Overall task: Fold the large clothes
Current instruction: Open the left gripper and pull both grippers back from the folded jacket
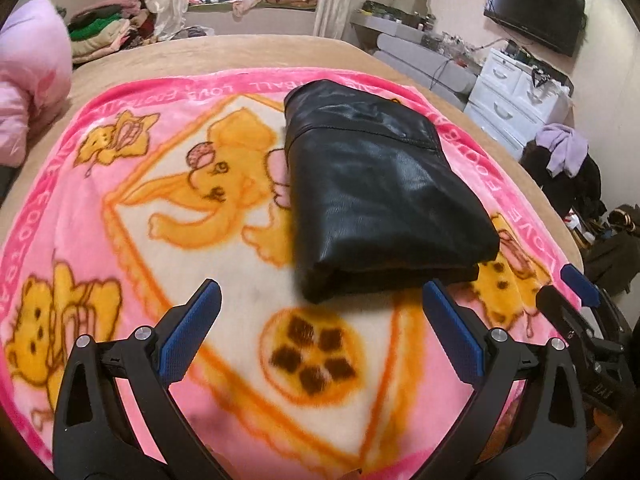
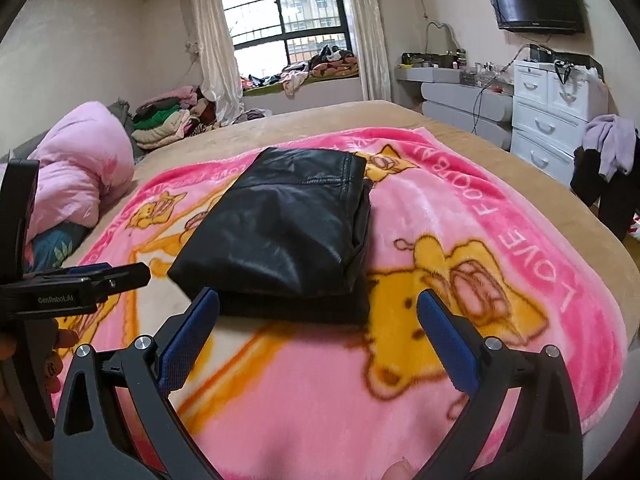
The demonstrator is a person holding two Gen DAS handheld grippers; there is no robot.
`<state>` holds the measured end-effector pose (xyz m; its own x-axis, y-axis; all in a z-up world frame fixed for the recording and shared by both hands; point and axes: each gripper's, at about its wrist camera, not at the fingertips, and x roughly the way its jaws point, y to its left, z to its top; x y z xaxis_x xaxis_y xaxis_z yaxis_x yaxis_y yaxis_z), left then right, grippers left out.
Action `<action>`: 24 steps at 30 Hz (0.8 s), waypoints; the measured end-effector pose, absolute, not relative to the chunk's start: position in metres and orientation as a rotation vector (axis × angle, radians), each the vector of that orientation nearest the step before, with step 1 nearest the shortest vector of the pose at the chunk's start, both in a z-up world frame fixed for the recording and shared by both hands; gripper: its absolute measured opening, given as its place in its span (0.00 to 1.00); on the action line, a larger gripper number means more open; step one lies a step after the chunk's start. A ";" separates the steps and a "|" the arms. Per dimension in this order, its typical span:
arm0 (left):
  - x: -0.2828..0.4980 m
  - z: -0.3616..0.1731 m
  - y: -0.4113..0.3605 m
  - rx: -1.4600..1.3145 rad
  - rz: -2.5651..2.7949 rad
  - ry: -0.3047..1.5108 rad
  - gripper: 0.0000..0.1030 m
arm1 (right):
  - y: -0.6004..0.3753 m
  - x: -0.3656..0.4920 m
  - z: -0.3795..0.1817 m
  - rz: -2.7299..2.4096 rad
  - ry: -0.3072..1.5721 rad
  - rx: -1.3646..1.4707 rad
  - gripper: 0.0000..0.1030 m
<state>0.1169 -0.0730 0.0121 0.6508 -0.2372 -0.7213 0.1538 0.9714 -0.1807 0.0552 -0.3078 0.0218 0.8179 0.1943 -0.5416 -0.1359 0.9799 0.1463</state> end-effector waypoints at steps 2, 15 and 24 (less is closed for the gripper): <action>0.111 0.010 -0.071 -0.115 -0.224 0.836 0.92 | -0.307 0.051 0.020 0.168 0.592 0.093 0.96; 0.090 0.006 -0.063 -0.078 -0.197 0.840 0.92 | -0.300 0.034 0.012 0.172 0.633 0.050 0.96; 0.092 0.006 -0.057 -0.091 -0.181 0.839 0.92 | -0.299 0.035 0.010 0.172 0.647 0.042 0.96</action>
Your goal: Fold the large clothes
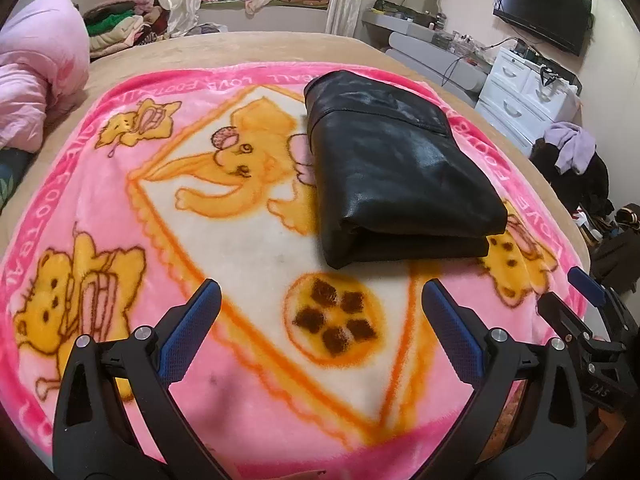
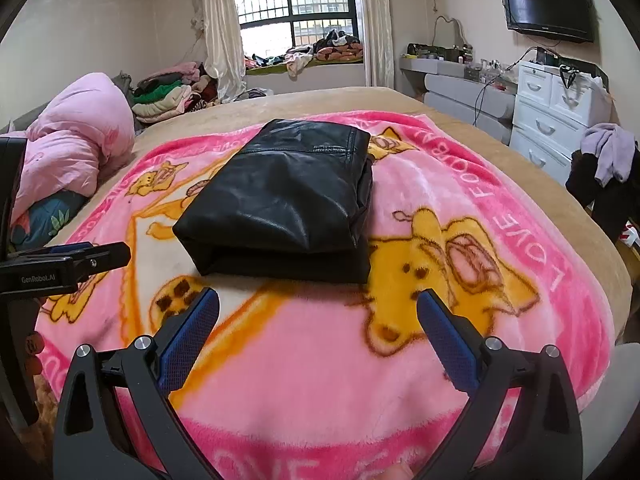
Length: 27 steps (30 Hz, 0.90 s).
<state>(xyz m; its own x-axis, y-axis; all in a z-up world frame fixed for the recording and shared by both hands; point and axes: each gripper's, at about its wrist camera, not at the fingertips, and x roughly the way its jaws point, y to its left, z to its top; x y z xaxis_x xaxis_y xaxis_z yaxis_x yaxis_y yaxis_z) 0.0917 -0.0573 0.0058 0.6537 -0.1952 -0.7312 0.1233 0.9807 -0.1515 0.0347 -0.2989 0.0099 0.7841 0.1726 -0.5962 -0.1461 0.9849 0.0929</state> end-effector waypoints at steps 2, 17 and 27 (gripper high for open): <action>0.092 0.006 -0.057 -0.089 -0.178 0.839 0.92 | -0.300 0.035 0.009 0.170 0.648 0.045 0.96; 0.093 0.006 -0.058 -0.078 -0.174 0.836 0.92 | -0.300 0.037 0.009 0.175 0.654 0.032 0.96; 0.094 0.006 -0.058 -0.071 -0.174 0.837 0.92 | -0.298 0.037 0.007 0.180 0.654 0.019 0.96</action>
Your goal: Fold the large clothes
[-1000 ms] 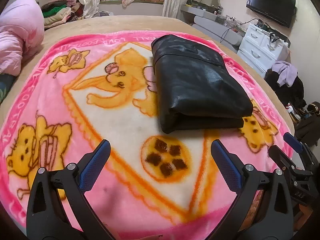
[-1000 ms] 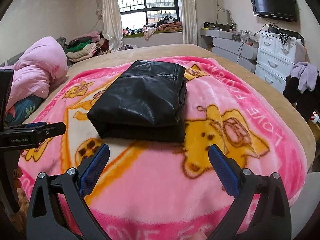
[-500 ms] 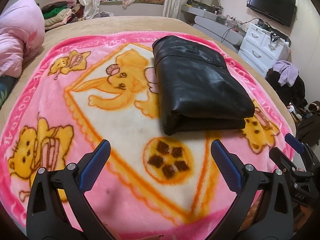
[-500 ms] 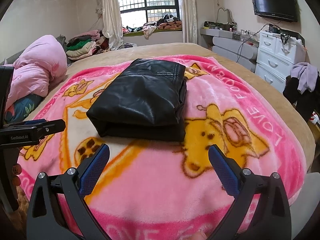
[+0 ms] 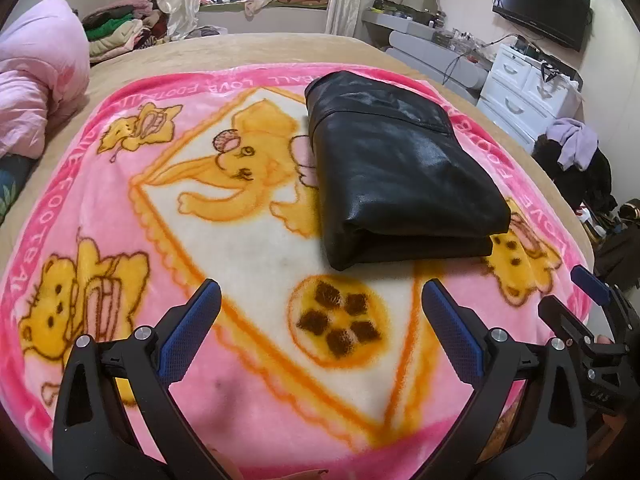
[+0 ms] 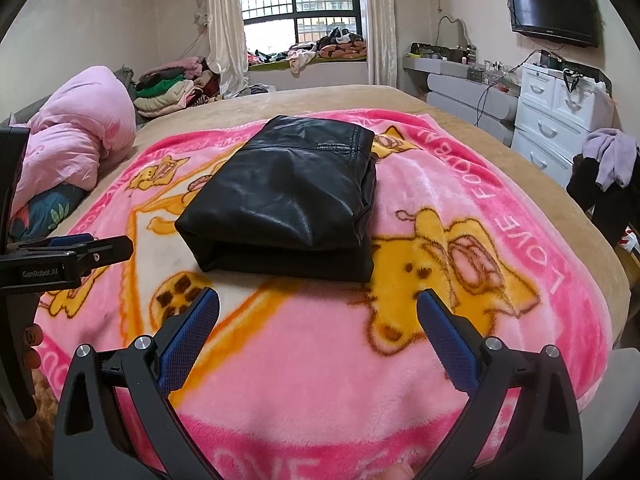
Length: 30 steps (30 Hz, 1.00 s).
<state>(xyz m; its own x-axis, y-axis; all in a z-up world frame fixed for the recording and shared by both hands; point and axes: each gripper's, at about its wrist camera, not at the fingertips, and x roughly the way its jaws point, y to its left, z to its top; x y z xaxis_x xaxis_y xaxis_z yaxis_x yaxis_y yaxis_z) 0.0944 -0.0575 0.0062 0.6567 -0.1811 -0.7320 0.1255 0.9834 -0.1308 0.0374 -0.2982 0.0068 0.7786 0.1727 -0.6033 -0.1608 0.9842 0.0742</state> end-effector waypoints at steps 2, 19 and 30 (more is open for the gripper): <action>0.094 0.007 -0.058 -0.069 -0.172 0.836 0.92 | -0.298 0.037 0.007 0.181 0.655 0.018 0.96; 0.093 0.007 -0.055 -0.071 -0.161 0.839 0.92 | -0.298 0.038 0.006 0.181 0.659 0.015 0.96; 0.095 0.006 -0.053 -0.058 -0.144 0.840 0.92 | -0.298 0.038 0.006 0.180 0.660 0.015 0.96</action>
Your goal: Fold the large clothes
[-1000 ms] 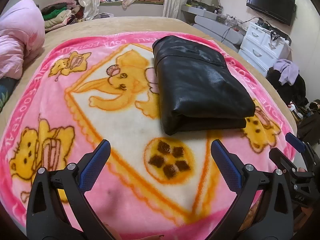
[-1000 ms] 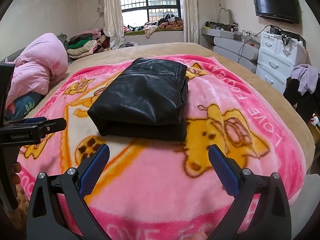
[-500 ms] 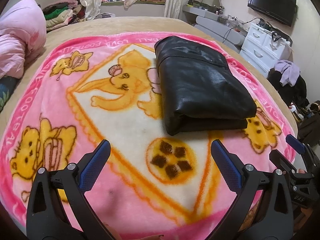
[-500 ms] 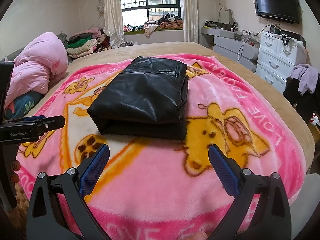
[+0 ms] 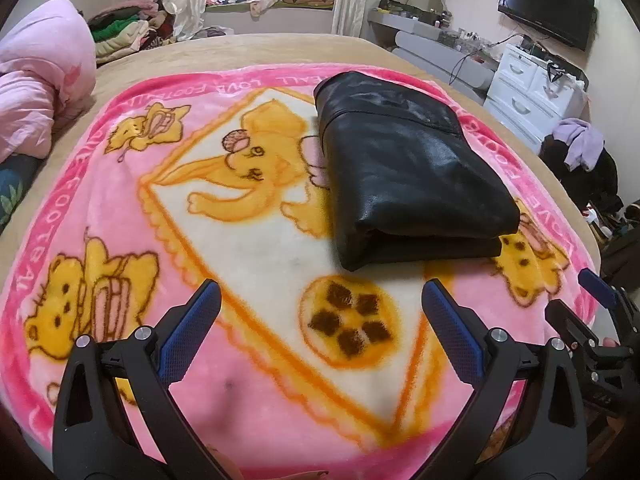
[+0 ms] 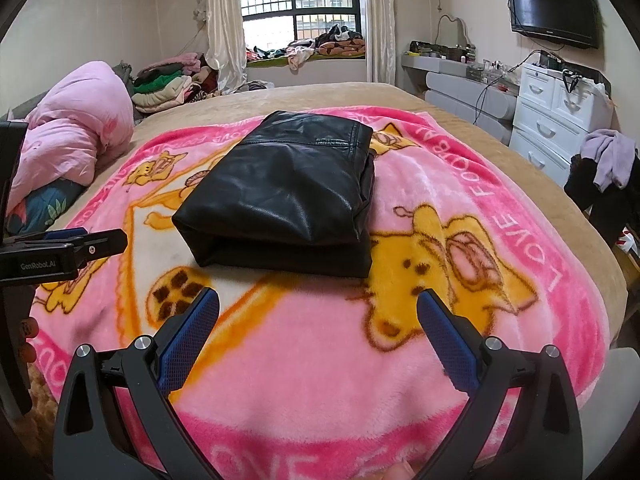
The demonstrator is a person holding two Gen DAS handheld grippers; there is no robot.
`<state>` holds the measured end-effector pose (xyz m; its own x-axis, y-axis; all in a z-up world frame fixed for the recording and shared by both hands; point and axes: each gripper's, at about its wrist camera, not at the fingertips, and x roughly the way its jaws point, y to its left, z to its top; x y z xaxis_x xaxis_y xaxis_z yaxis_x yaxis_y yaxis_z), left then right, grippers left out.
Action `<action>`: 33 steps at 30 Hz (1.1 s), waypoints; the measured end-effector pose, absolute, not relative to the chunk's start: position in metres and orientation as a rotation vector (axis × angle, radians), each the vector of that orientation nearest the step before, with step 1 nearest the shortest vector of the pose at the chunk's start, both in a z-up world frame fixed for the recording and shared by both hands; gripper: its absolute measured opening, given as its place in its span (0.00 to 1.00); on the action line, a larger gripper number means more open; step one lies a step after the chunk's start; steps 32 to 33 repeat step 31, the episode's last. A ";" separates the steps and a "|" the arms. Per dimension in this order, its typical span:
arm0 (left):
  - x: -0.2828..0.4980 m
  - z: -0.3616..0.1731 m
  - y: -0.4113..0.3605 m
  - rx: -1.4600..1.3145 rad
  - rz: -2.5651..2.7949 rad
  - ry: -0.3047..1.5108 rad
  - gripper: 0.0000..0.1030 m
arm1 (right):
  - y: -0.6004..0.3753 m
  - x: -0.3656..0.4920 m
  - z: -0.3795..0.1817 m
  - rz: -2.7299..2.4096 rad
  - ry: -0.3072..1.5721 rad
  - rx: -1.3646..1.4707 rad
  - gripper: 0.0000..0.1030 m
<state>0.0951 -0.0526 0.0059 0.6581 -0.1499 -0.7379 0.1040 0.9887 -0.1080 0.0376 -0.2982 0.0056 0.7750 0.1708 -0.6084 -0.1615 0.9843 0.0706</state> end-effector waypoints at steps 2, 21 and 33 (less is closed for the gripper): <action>0.095 0.006 -0.053 -0.053 -0.135 0.841 0.92 | -0.300 0.037 0.004 0.176 0.662 0.011 0.96; 0.100 -0.006 -0.049 -0.032 -0.086 0.885 0.92 | -0.314 0.033 0.005 0.152 0.660 0.023 0.96; 0.134 -0.016 0.054 -0.154 0.090 0.948 0.92 | -0.479 0.019 -0.005 -0.204 0.663 0.172 0.96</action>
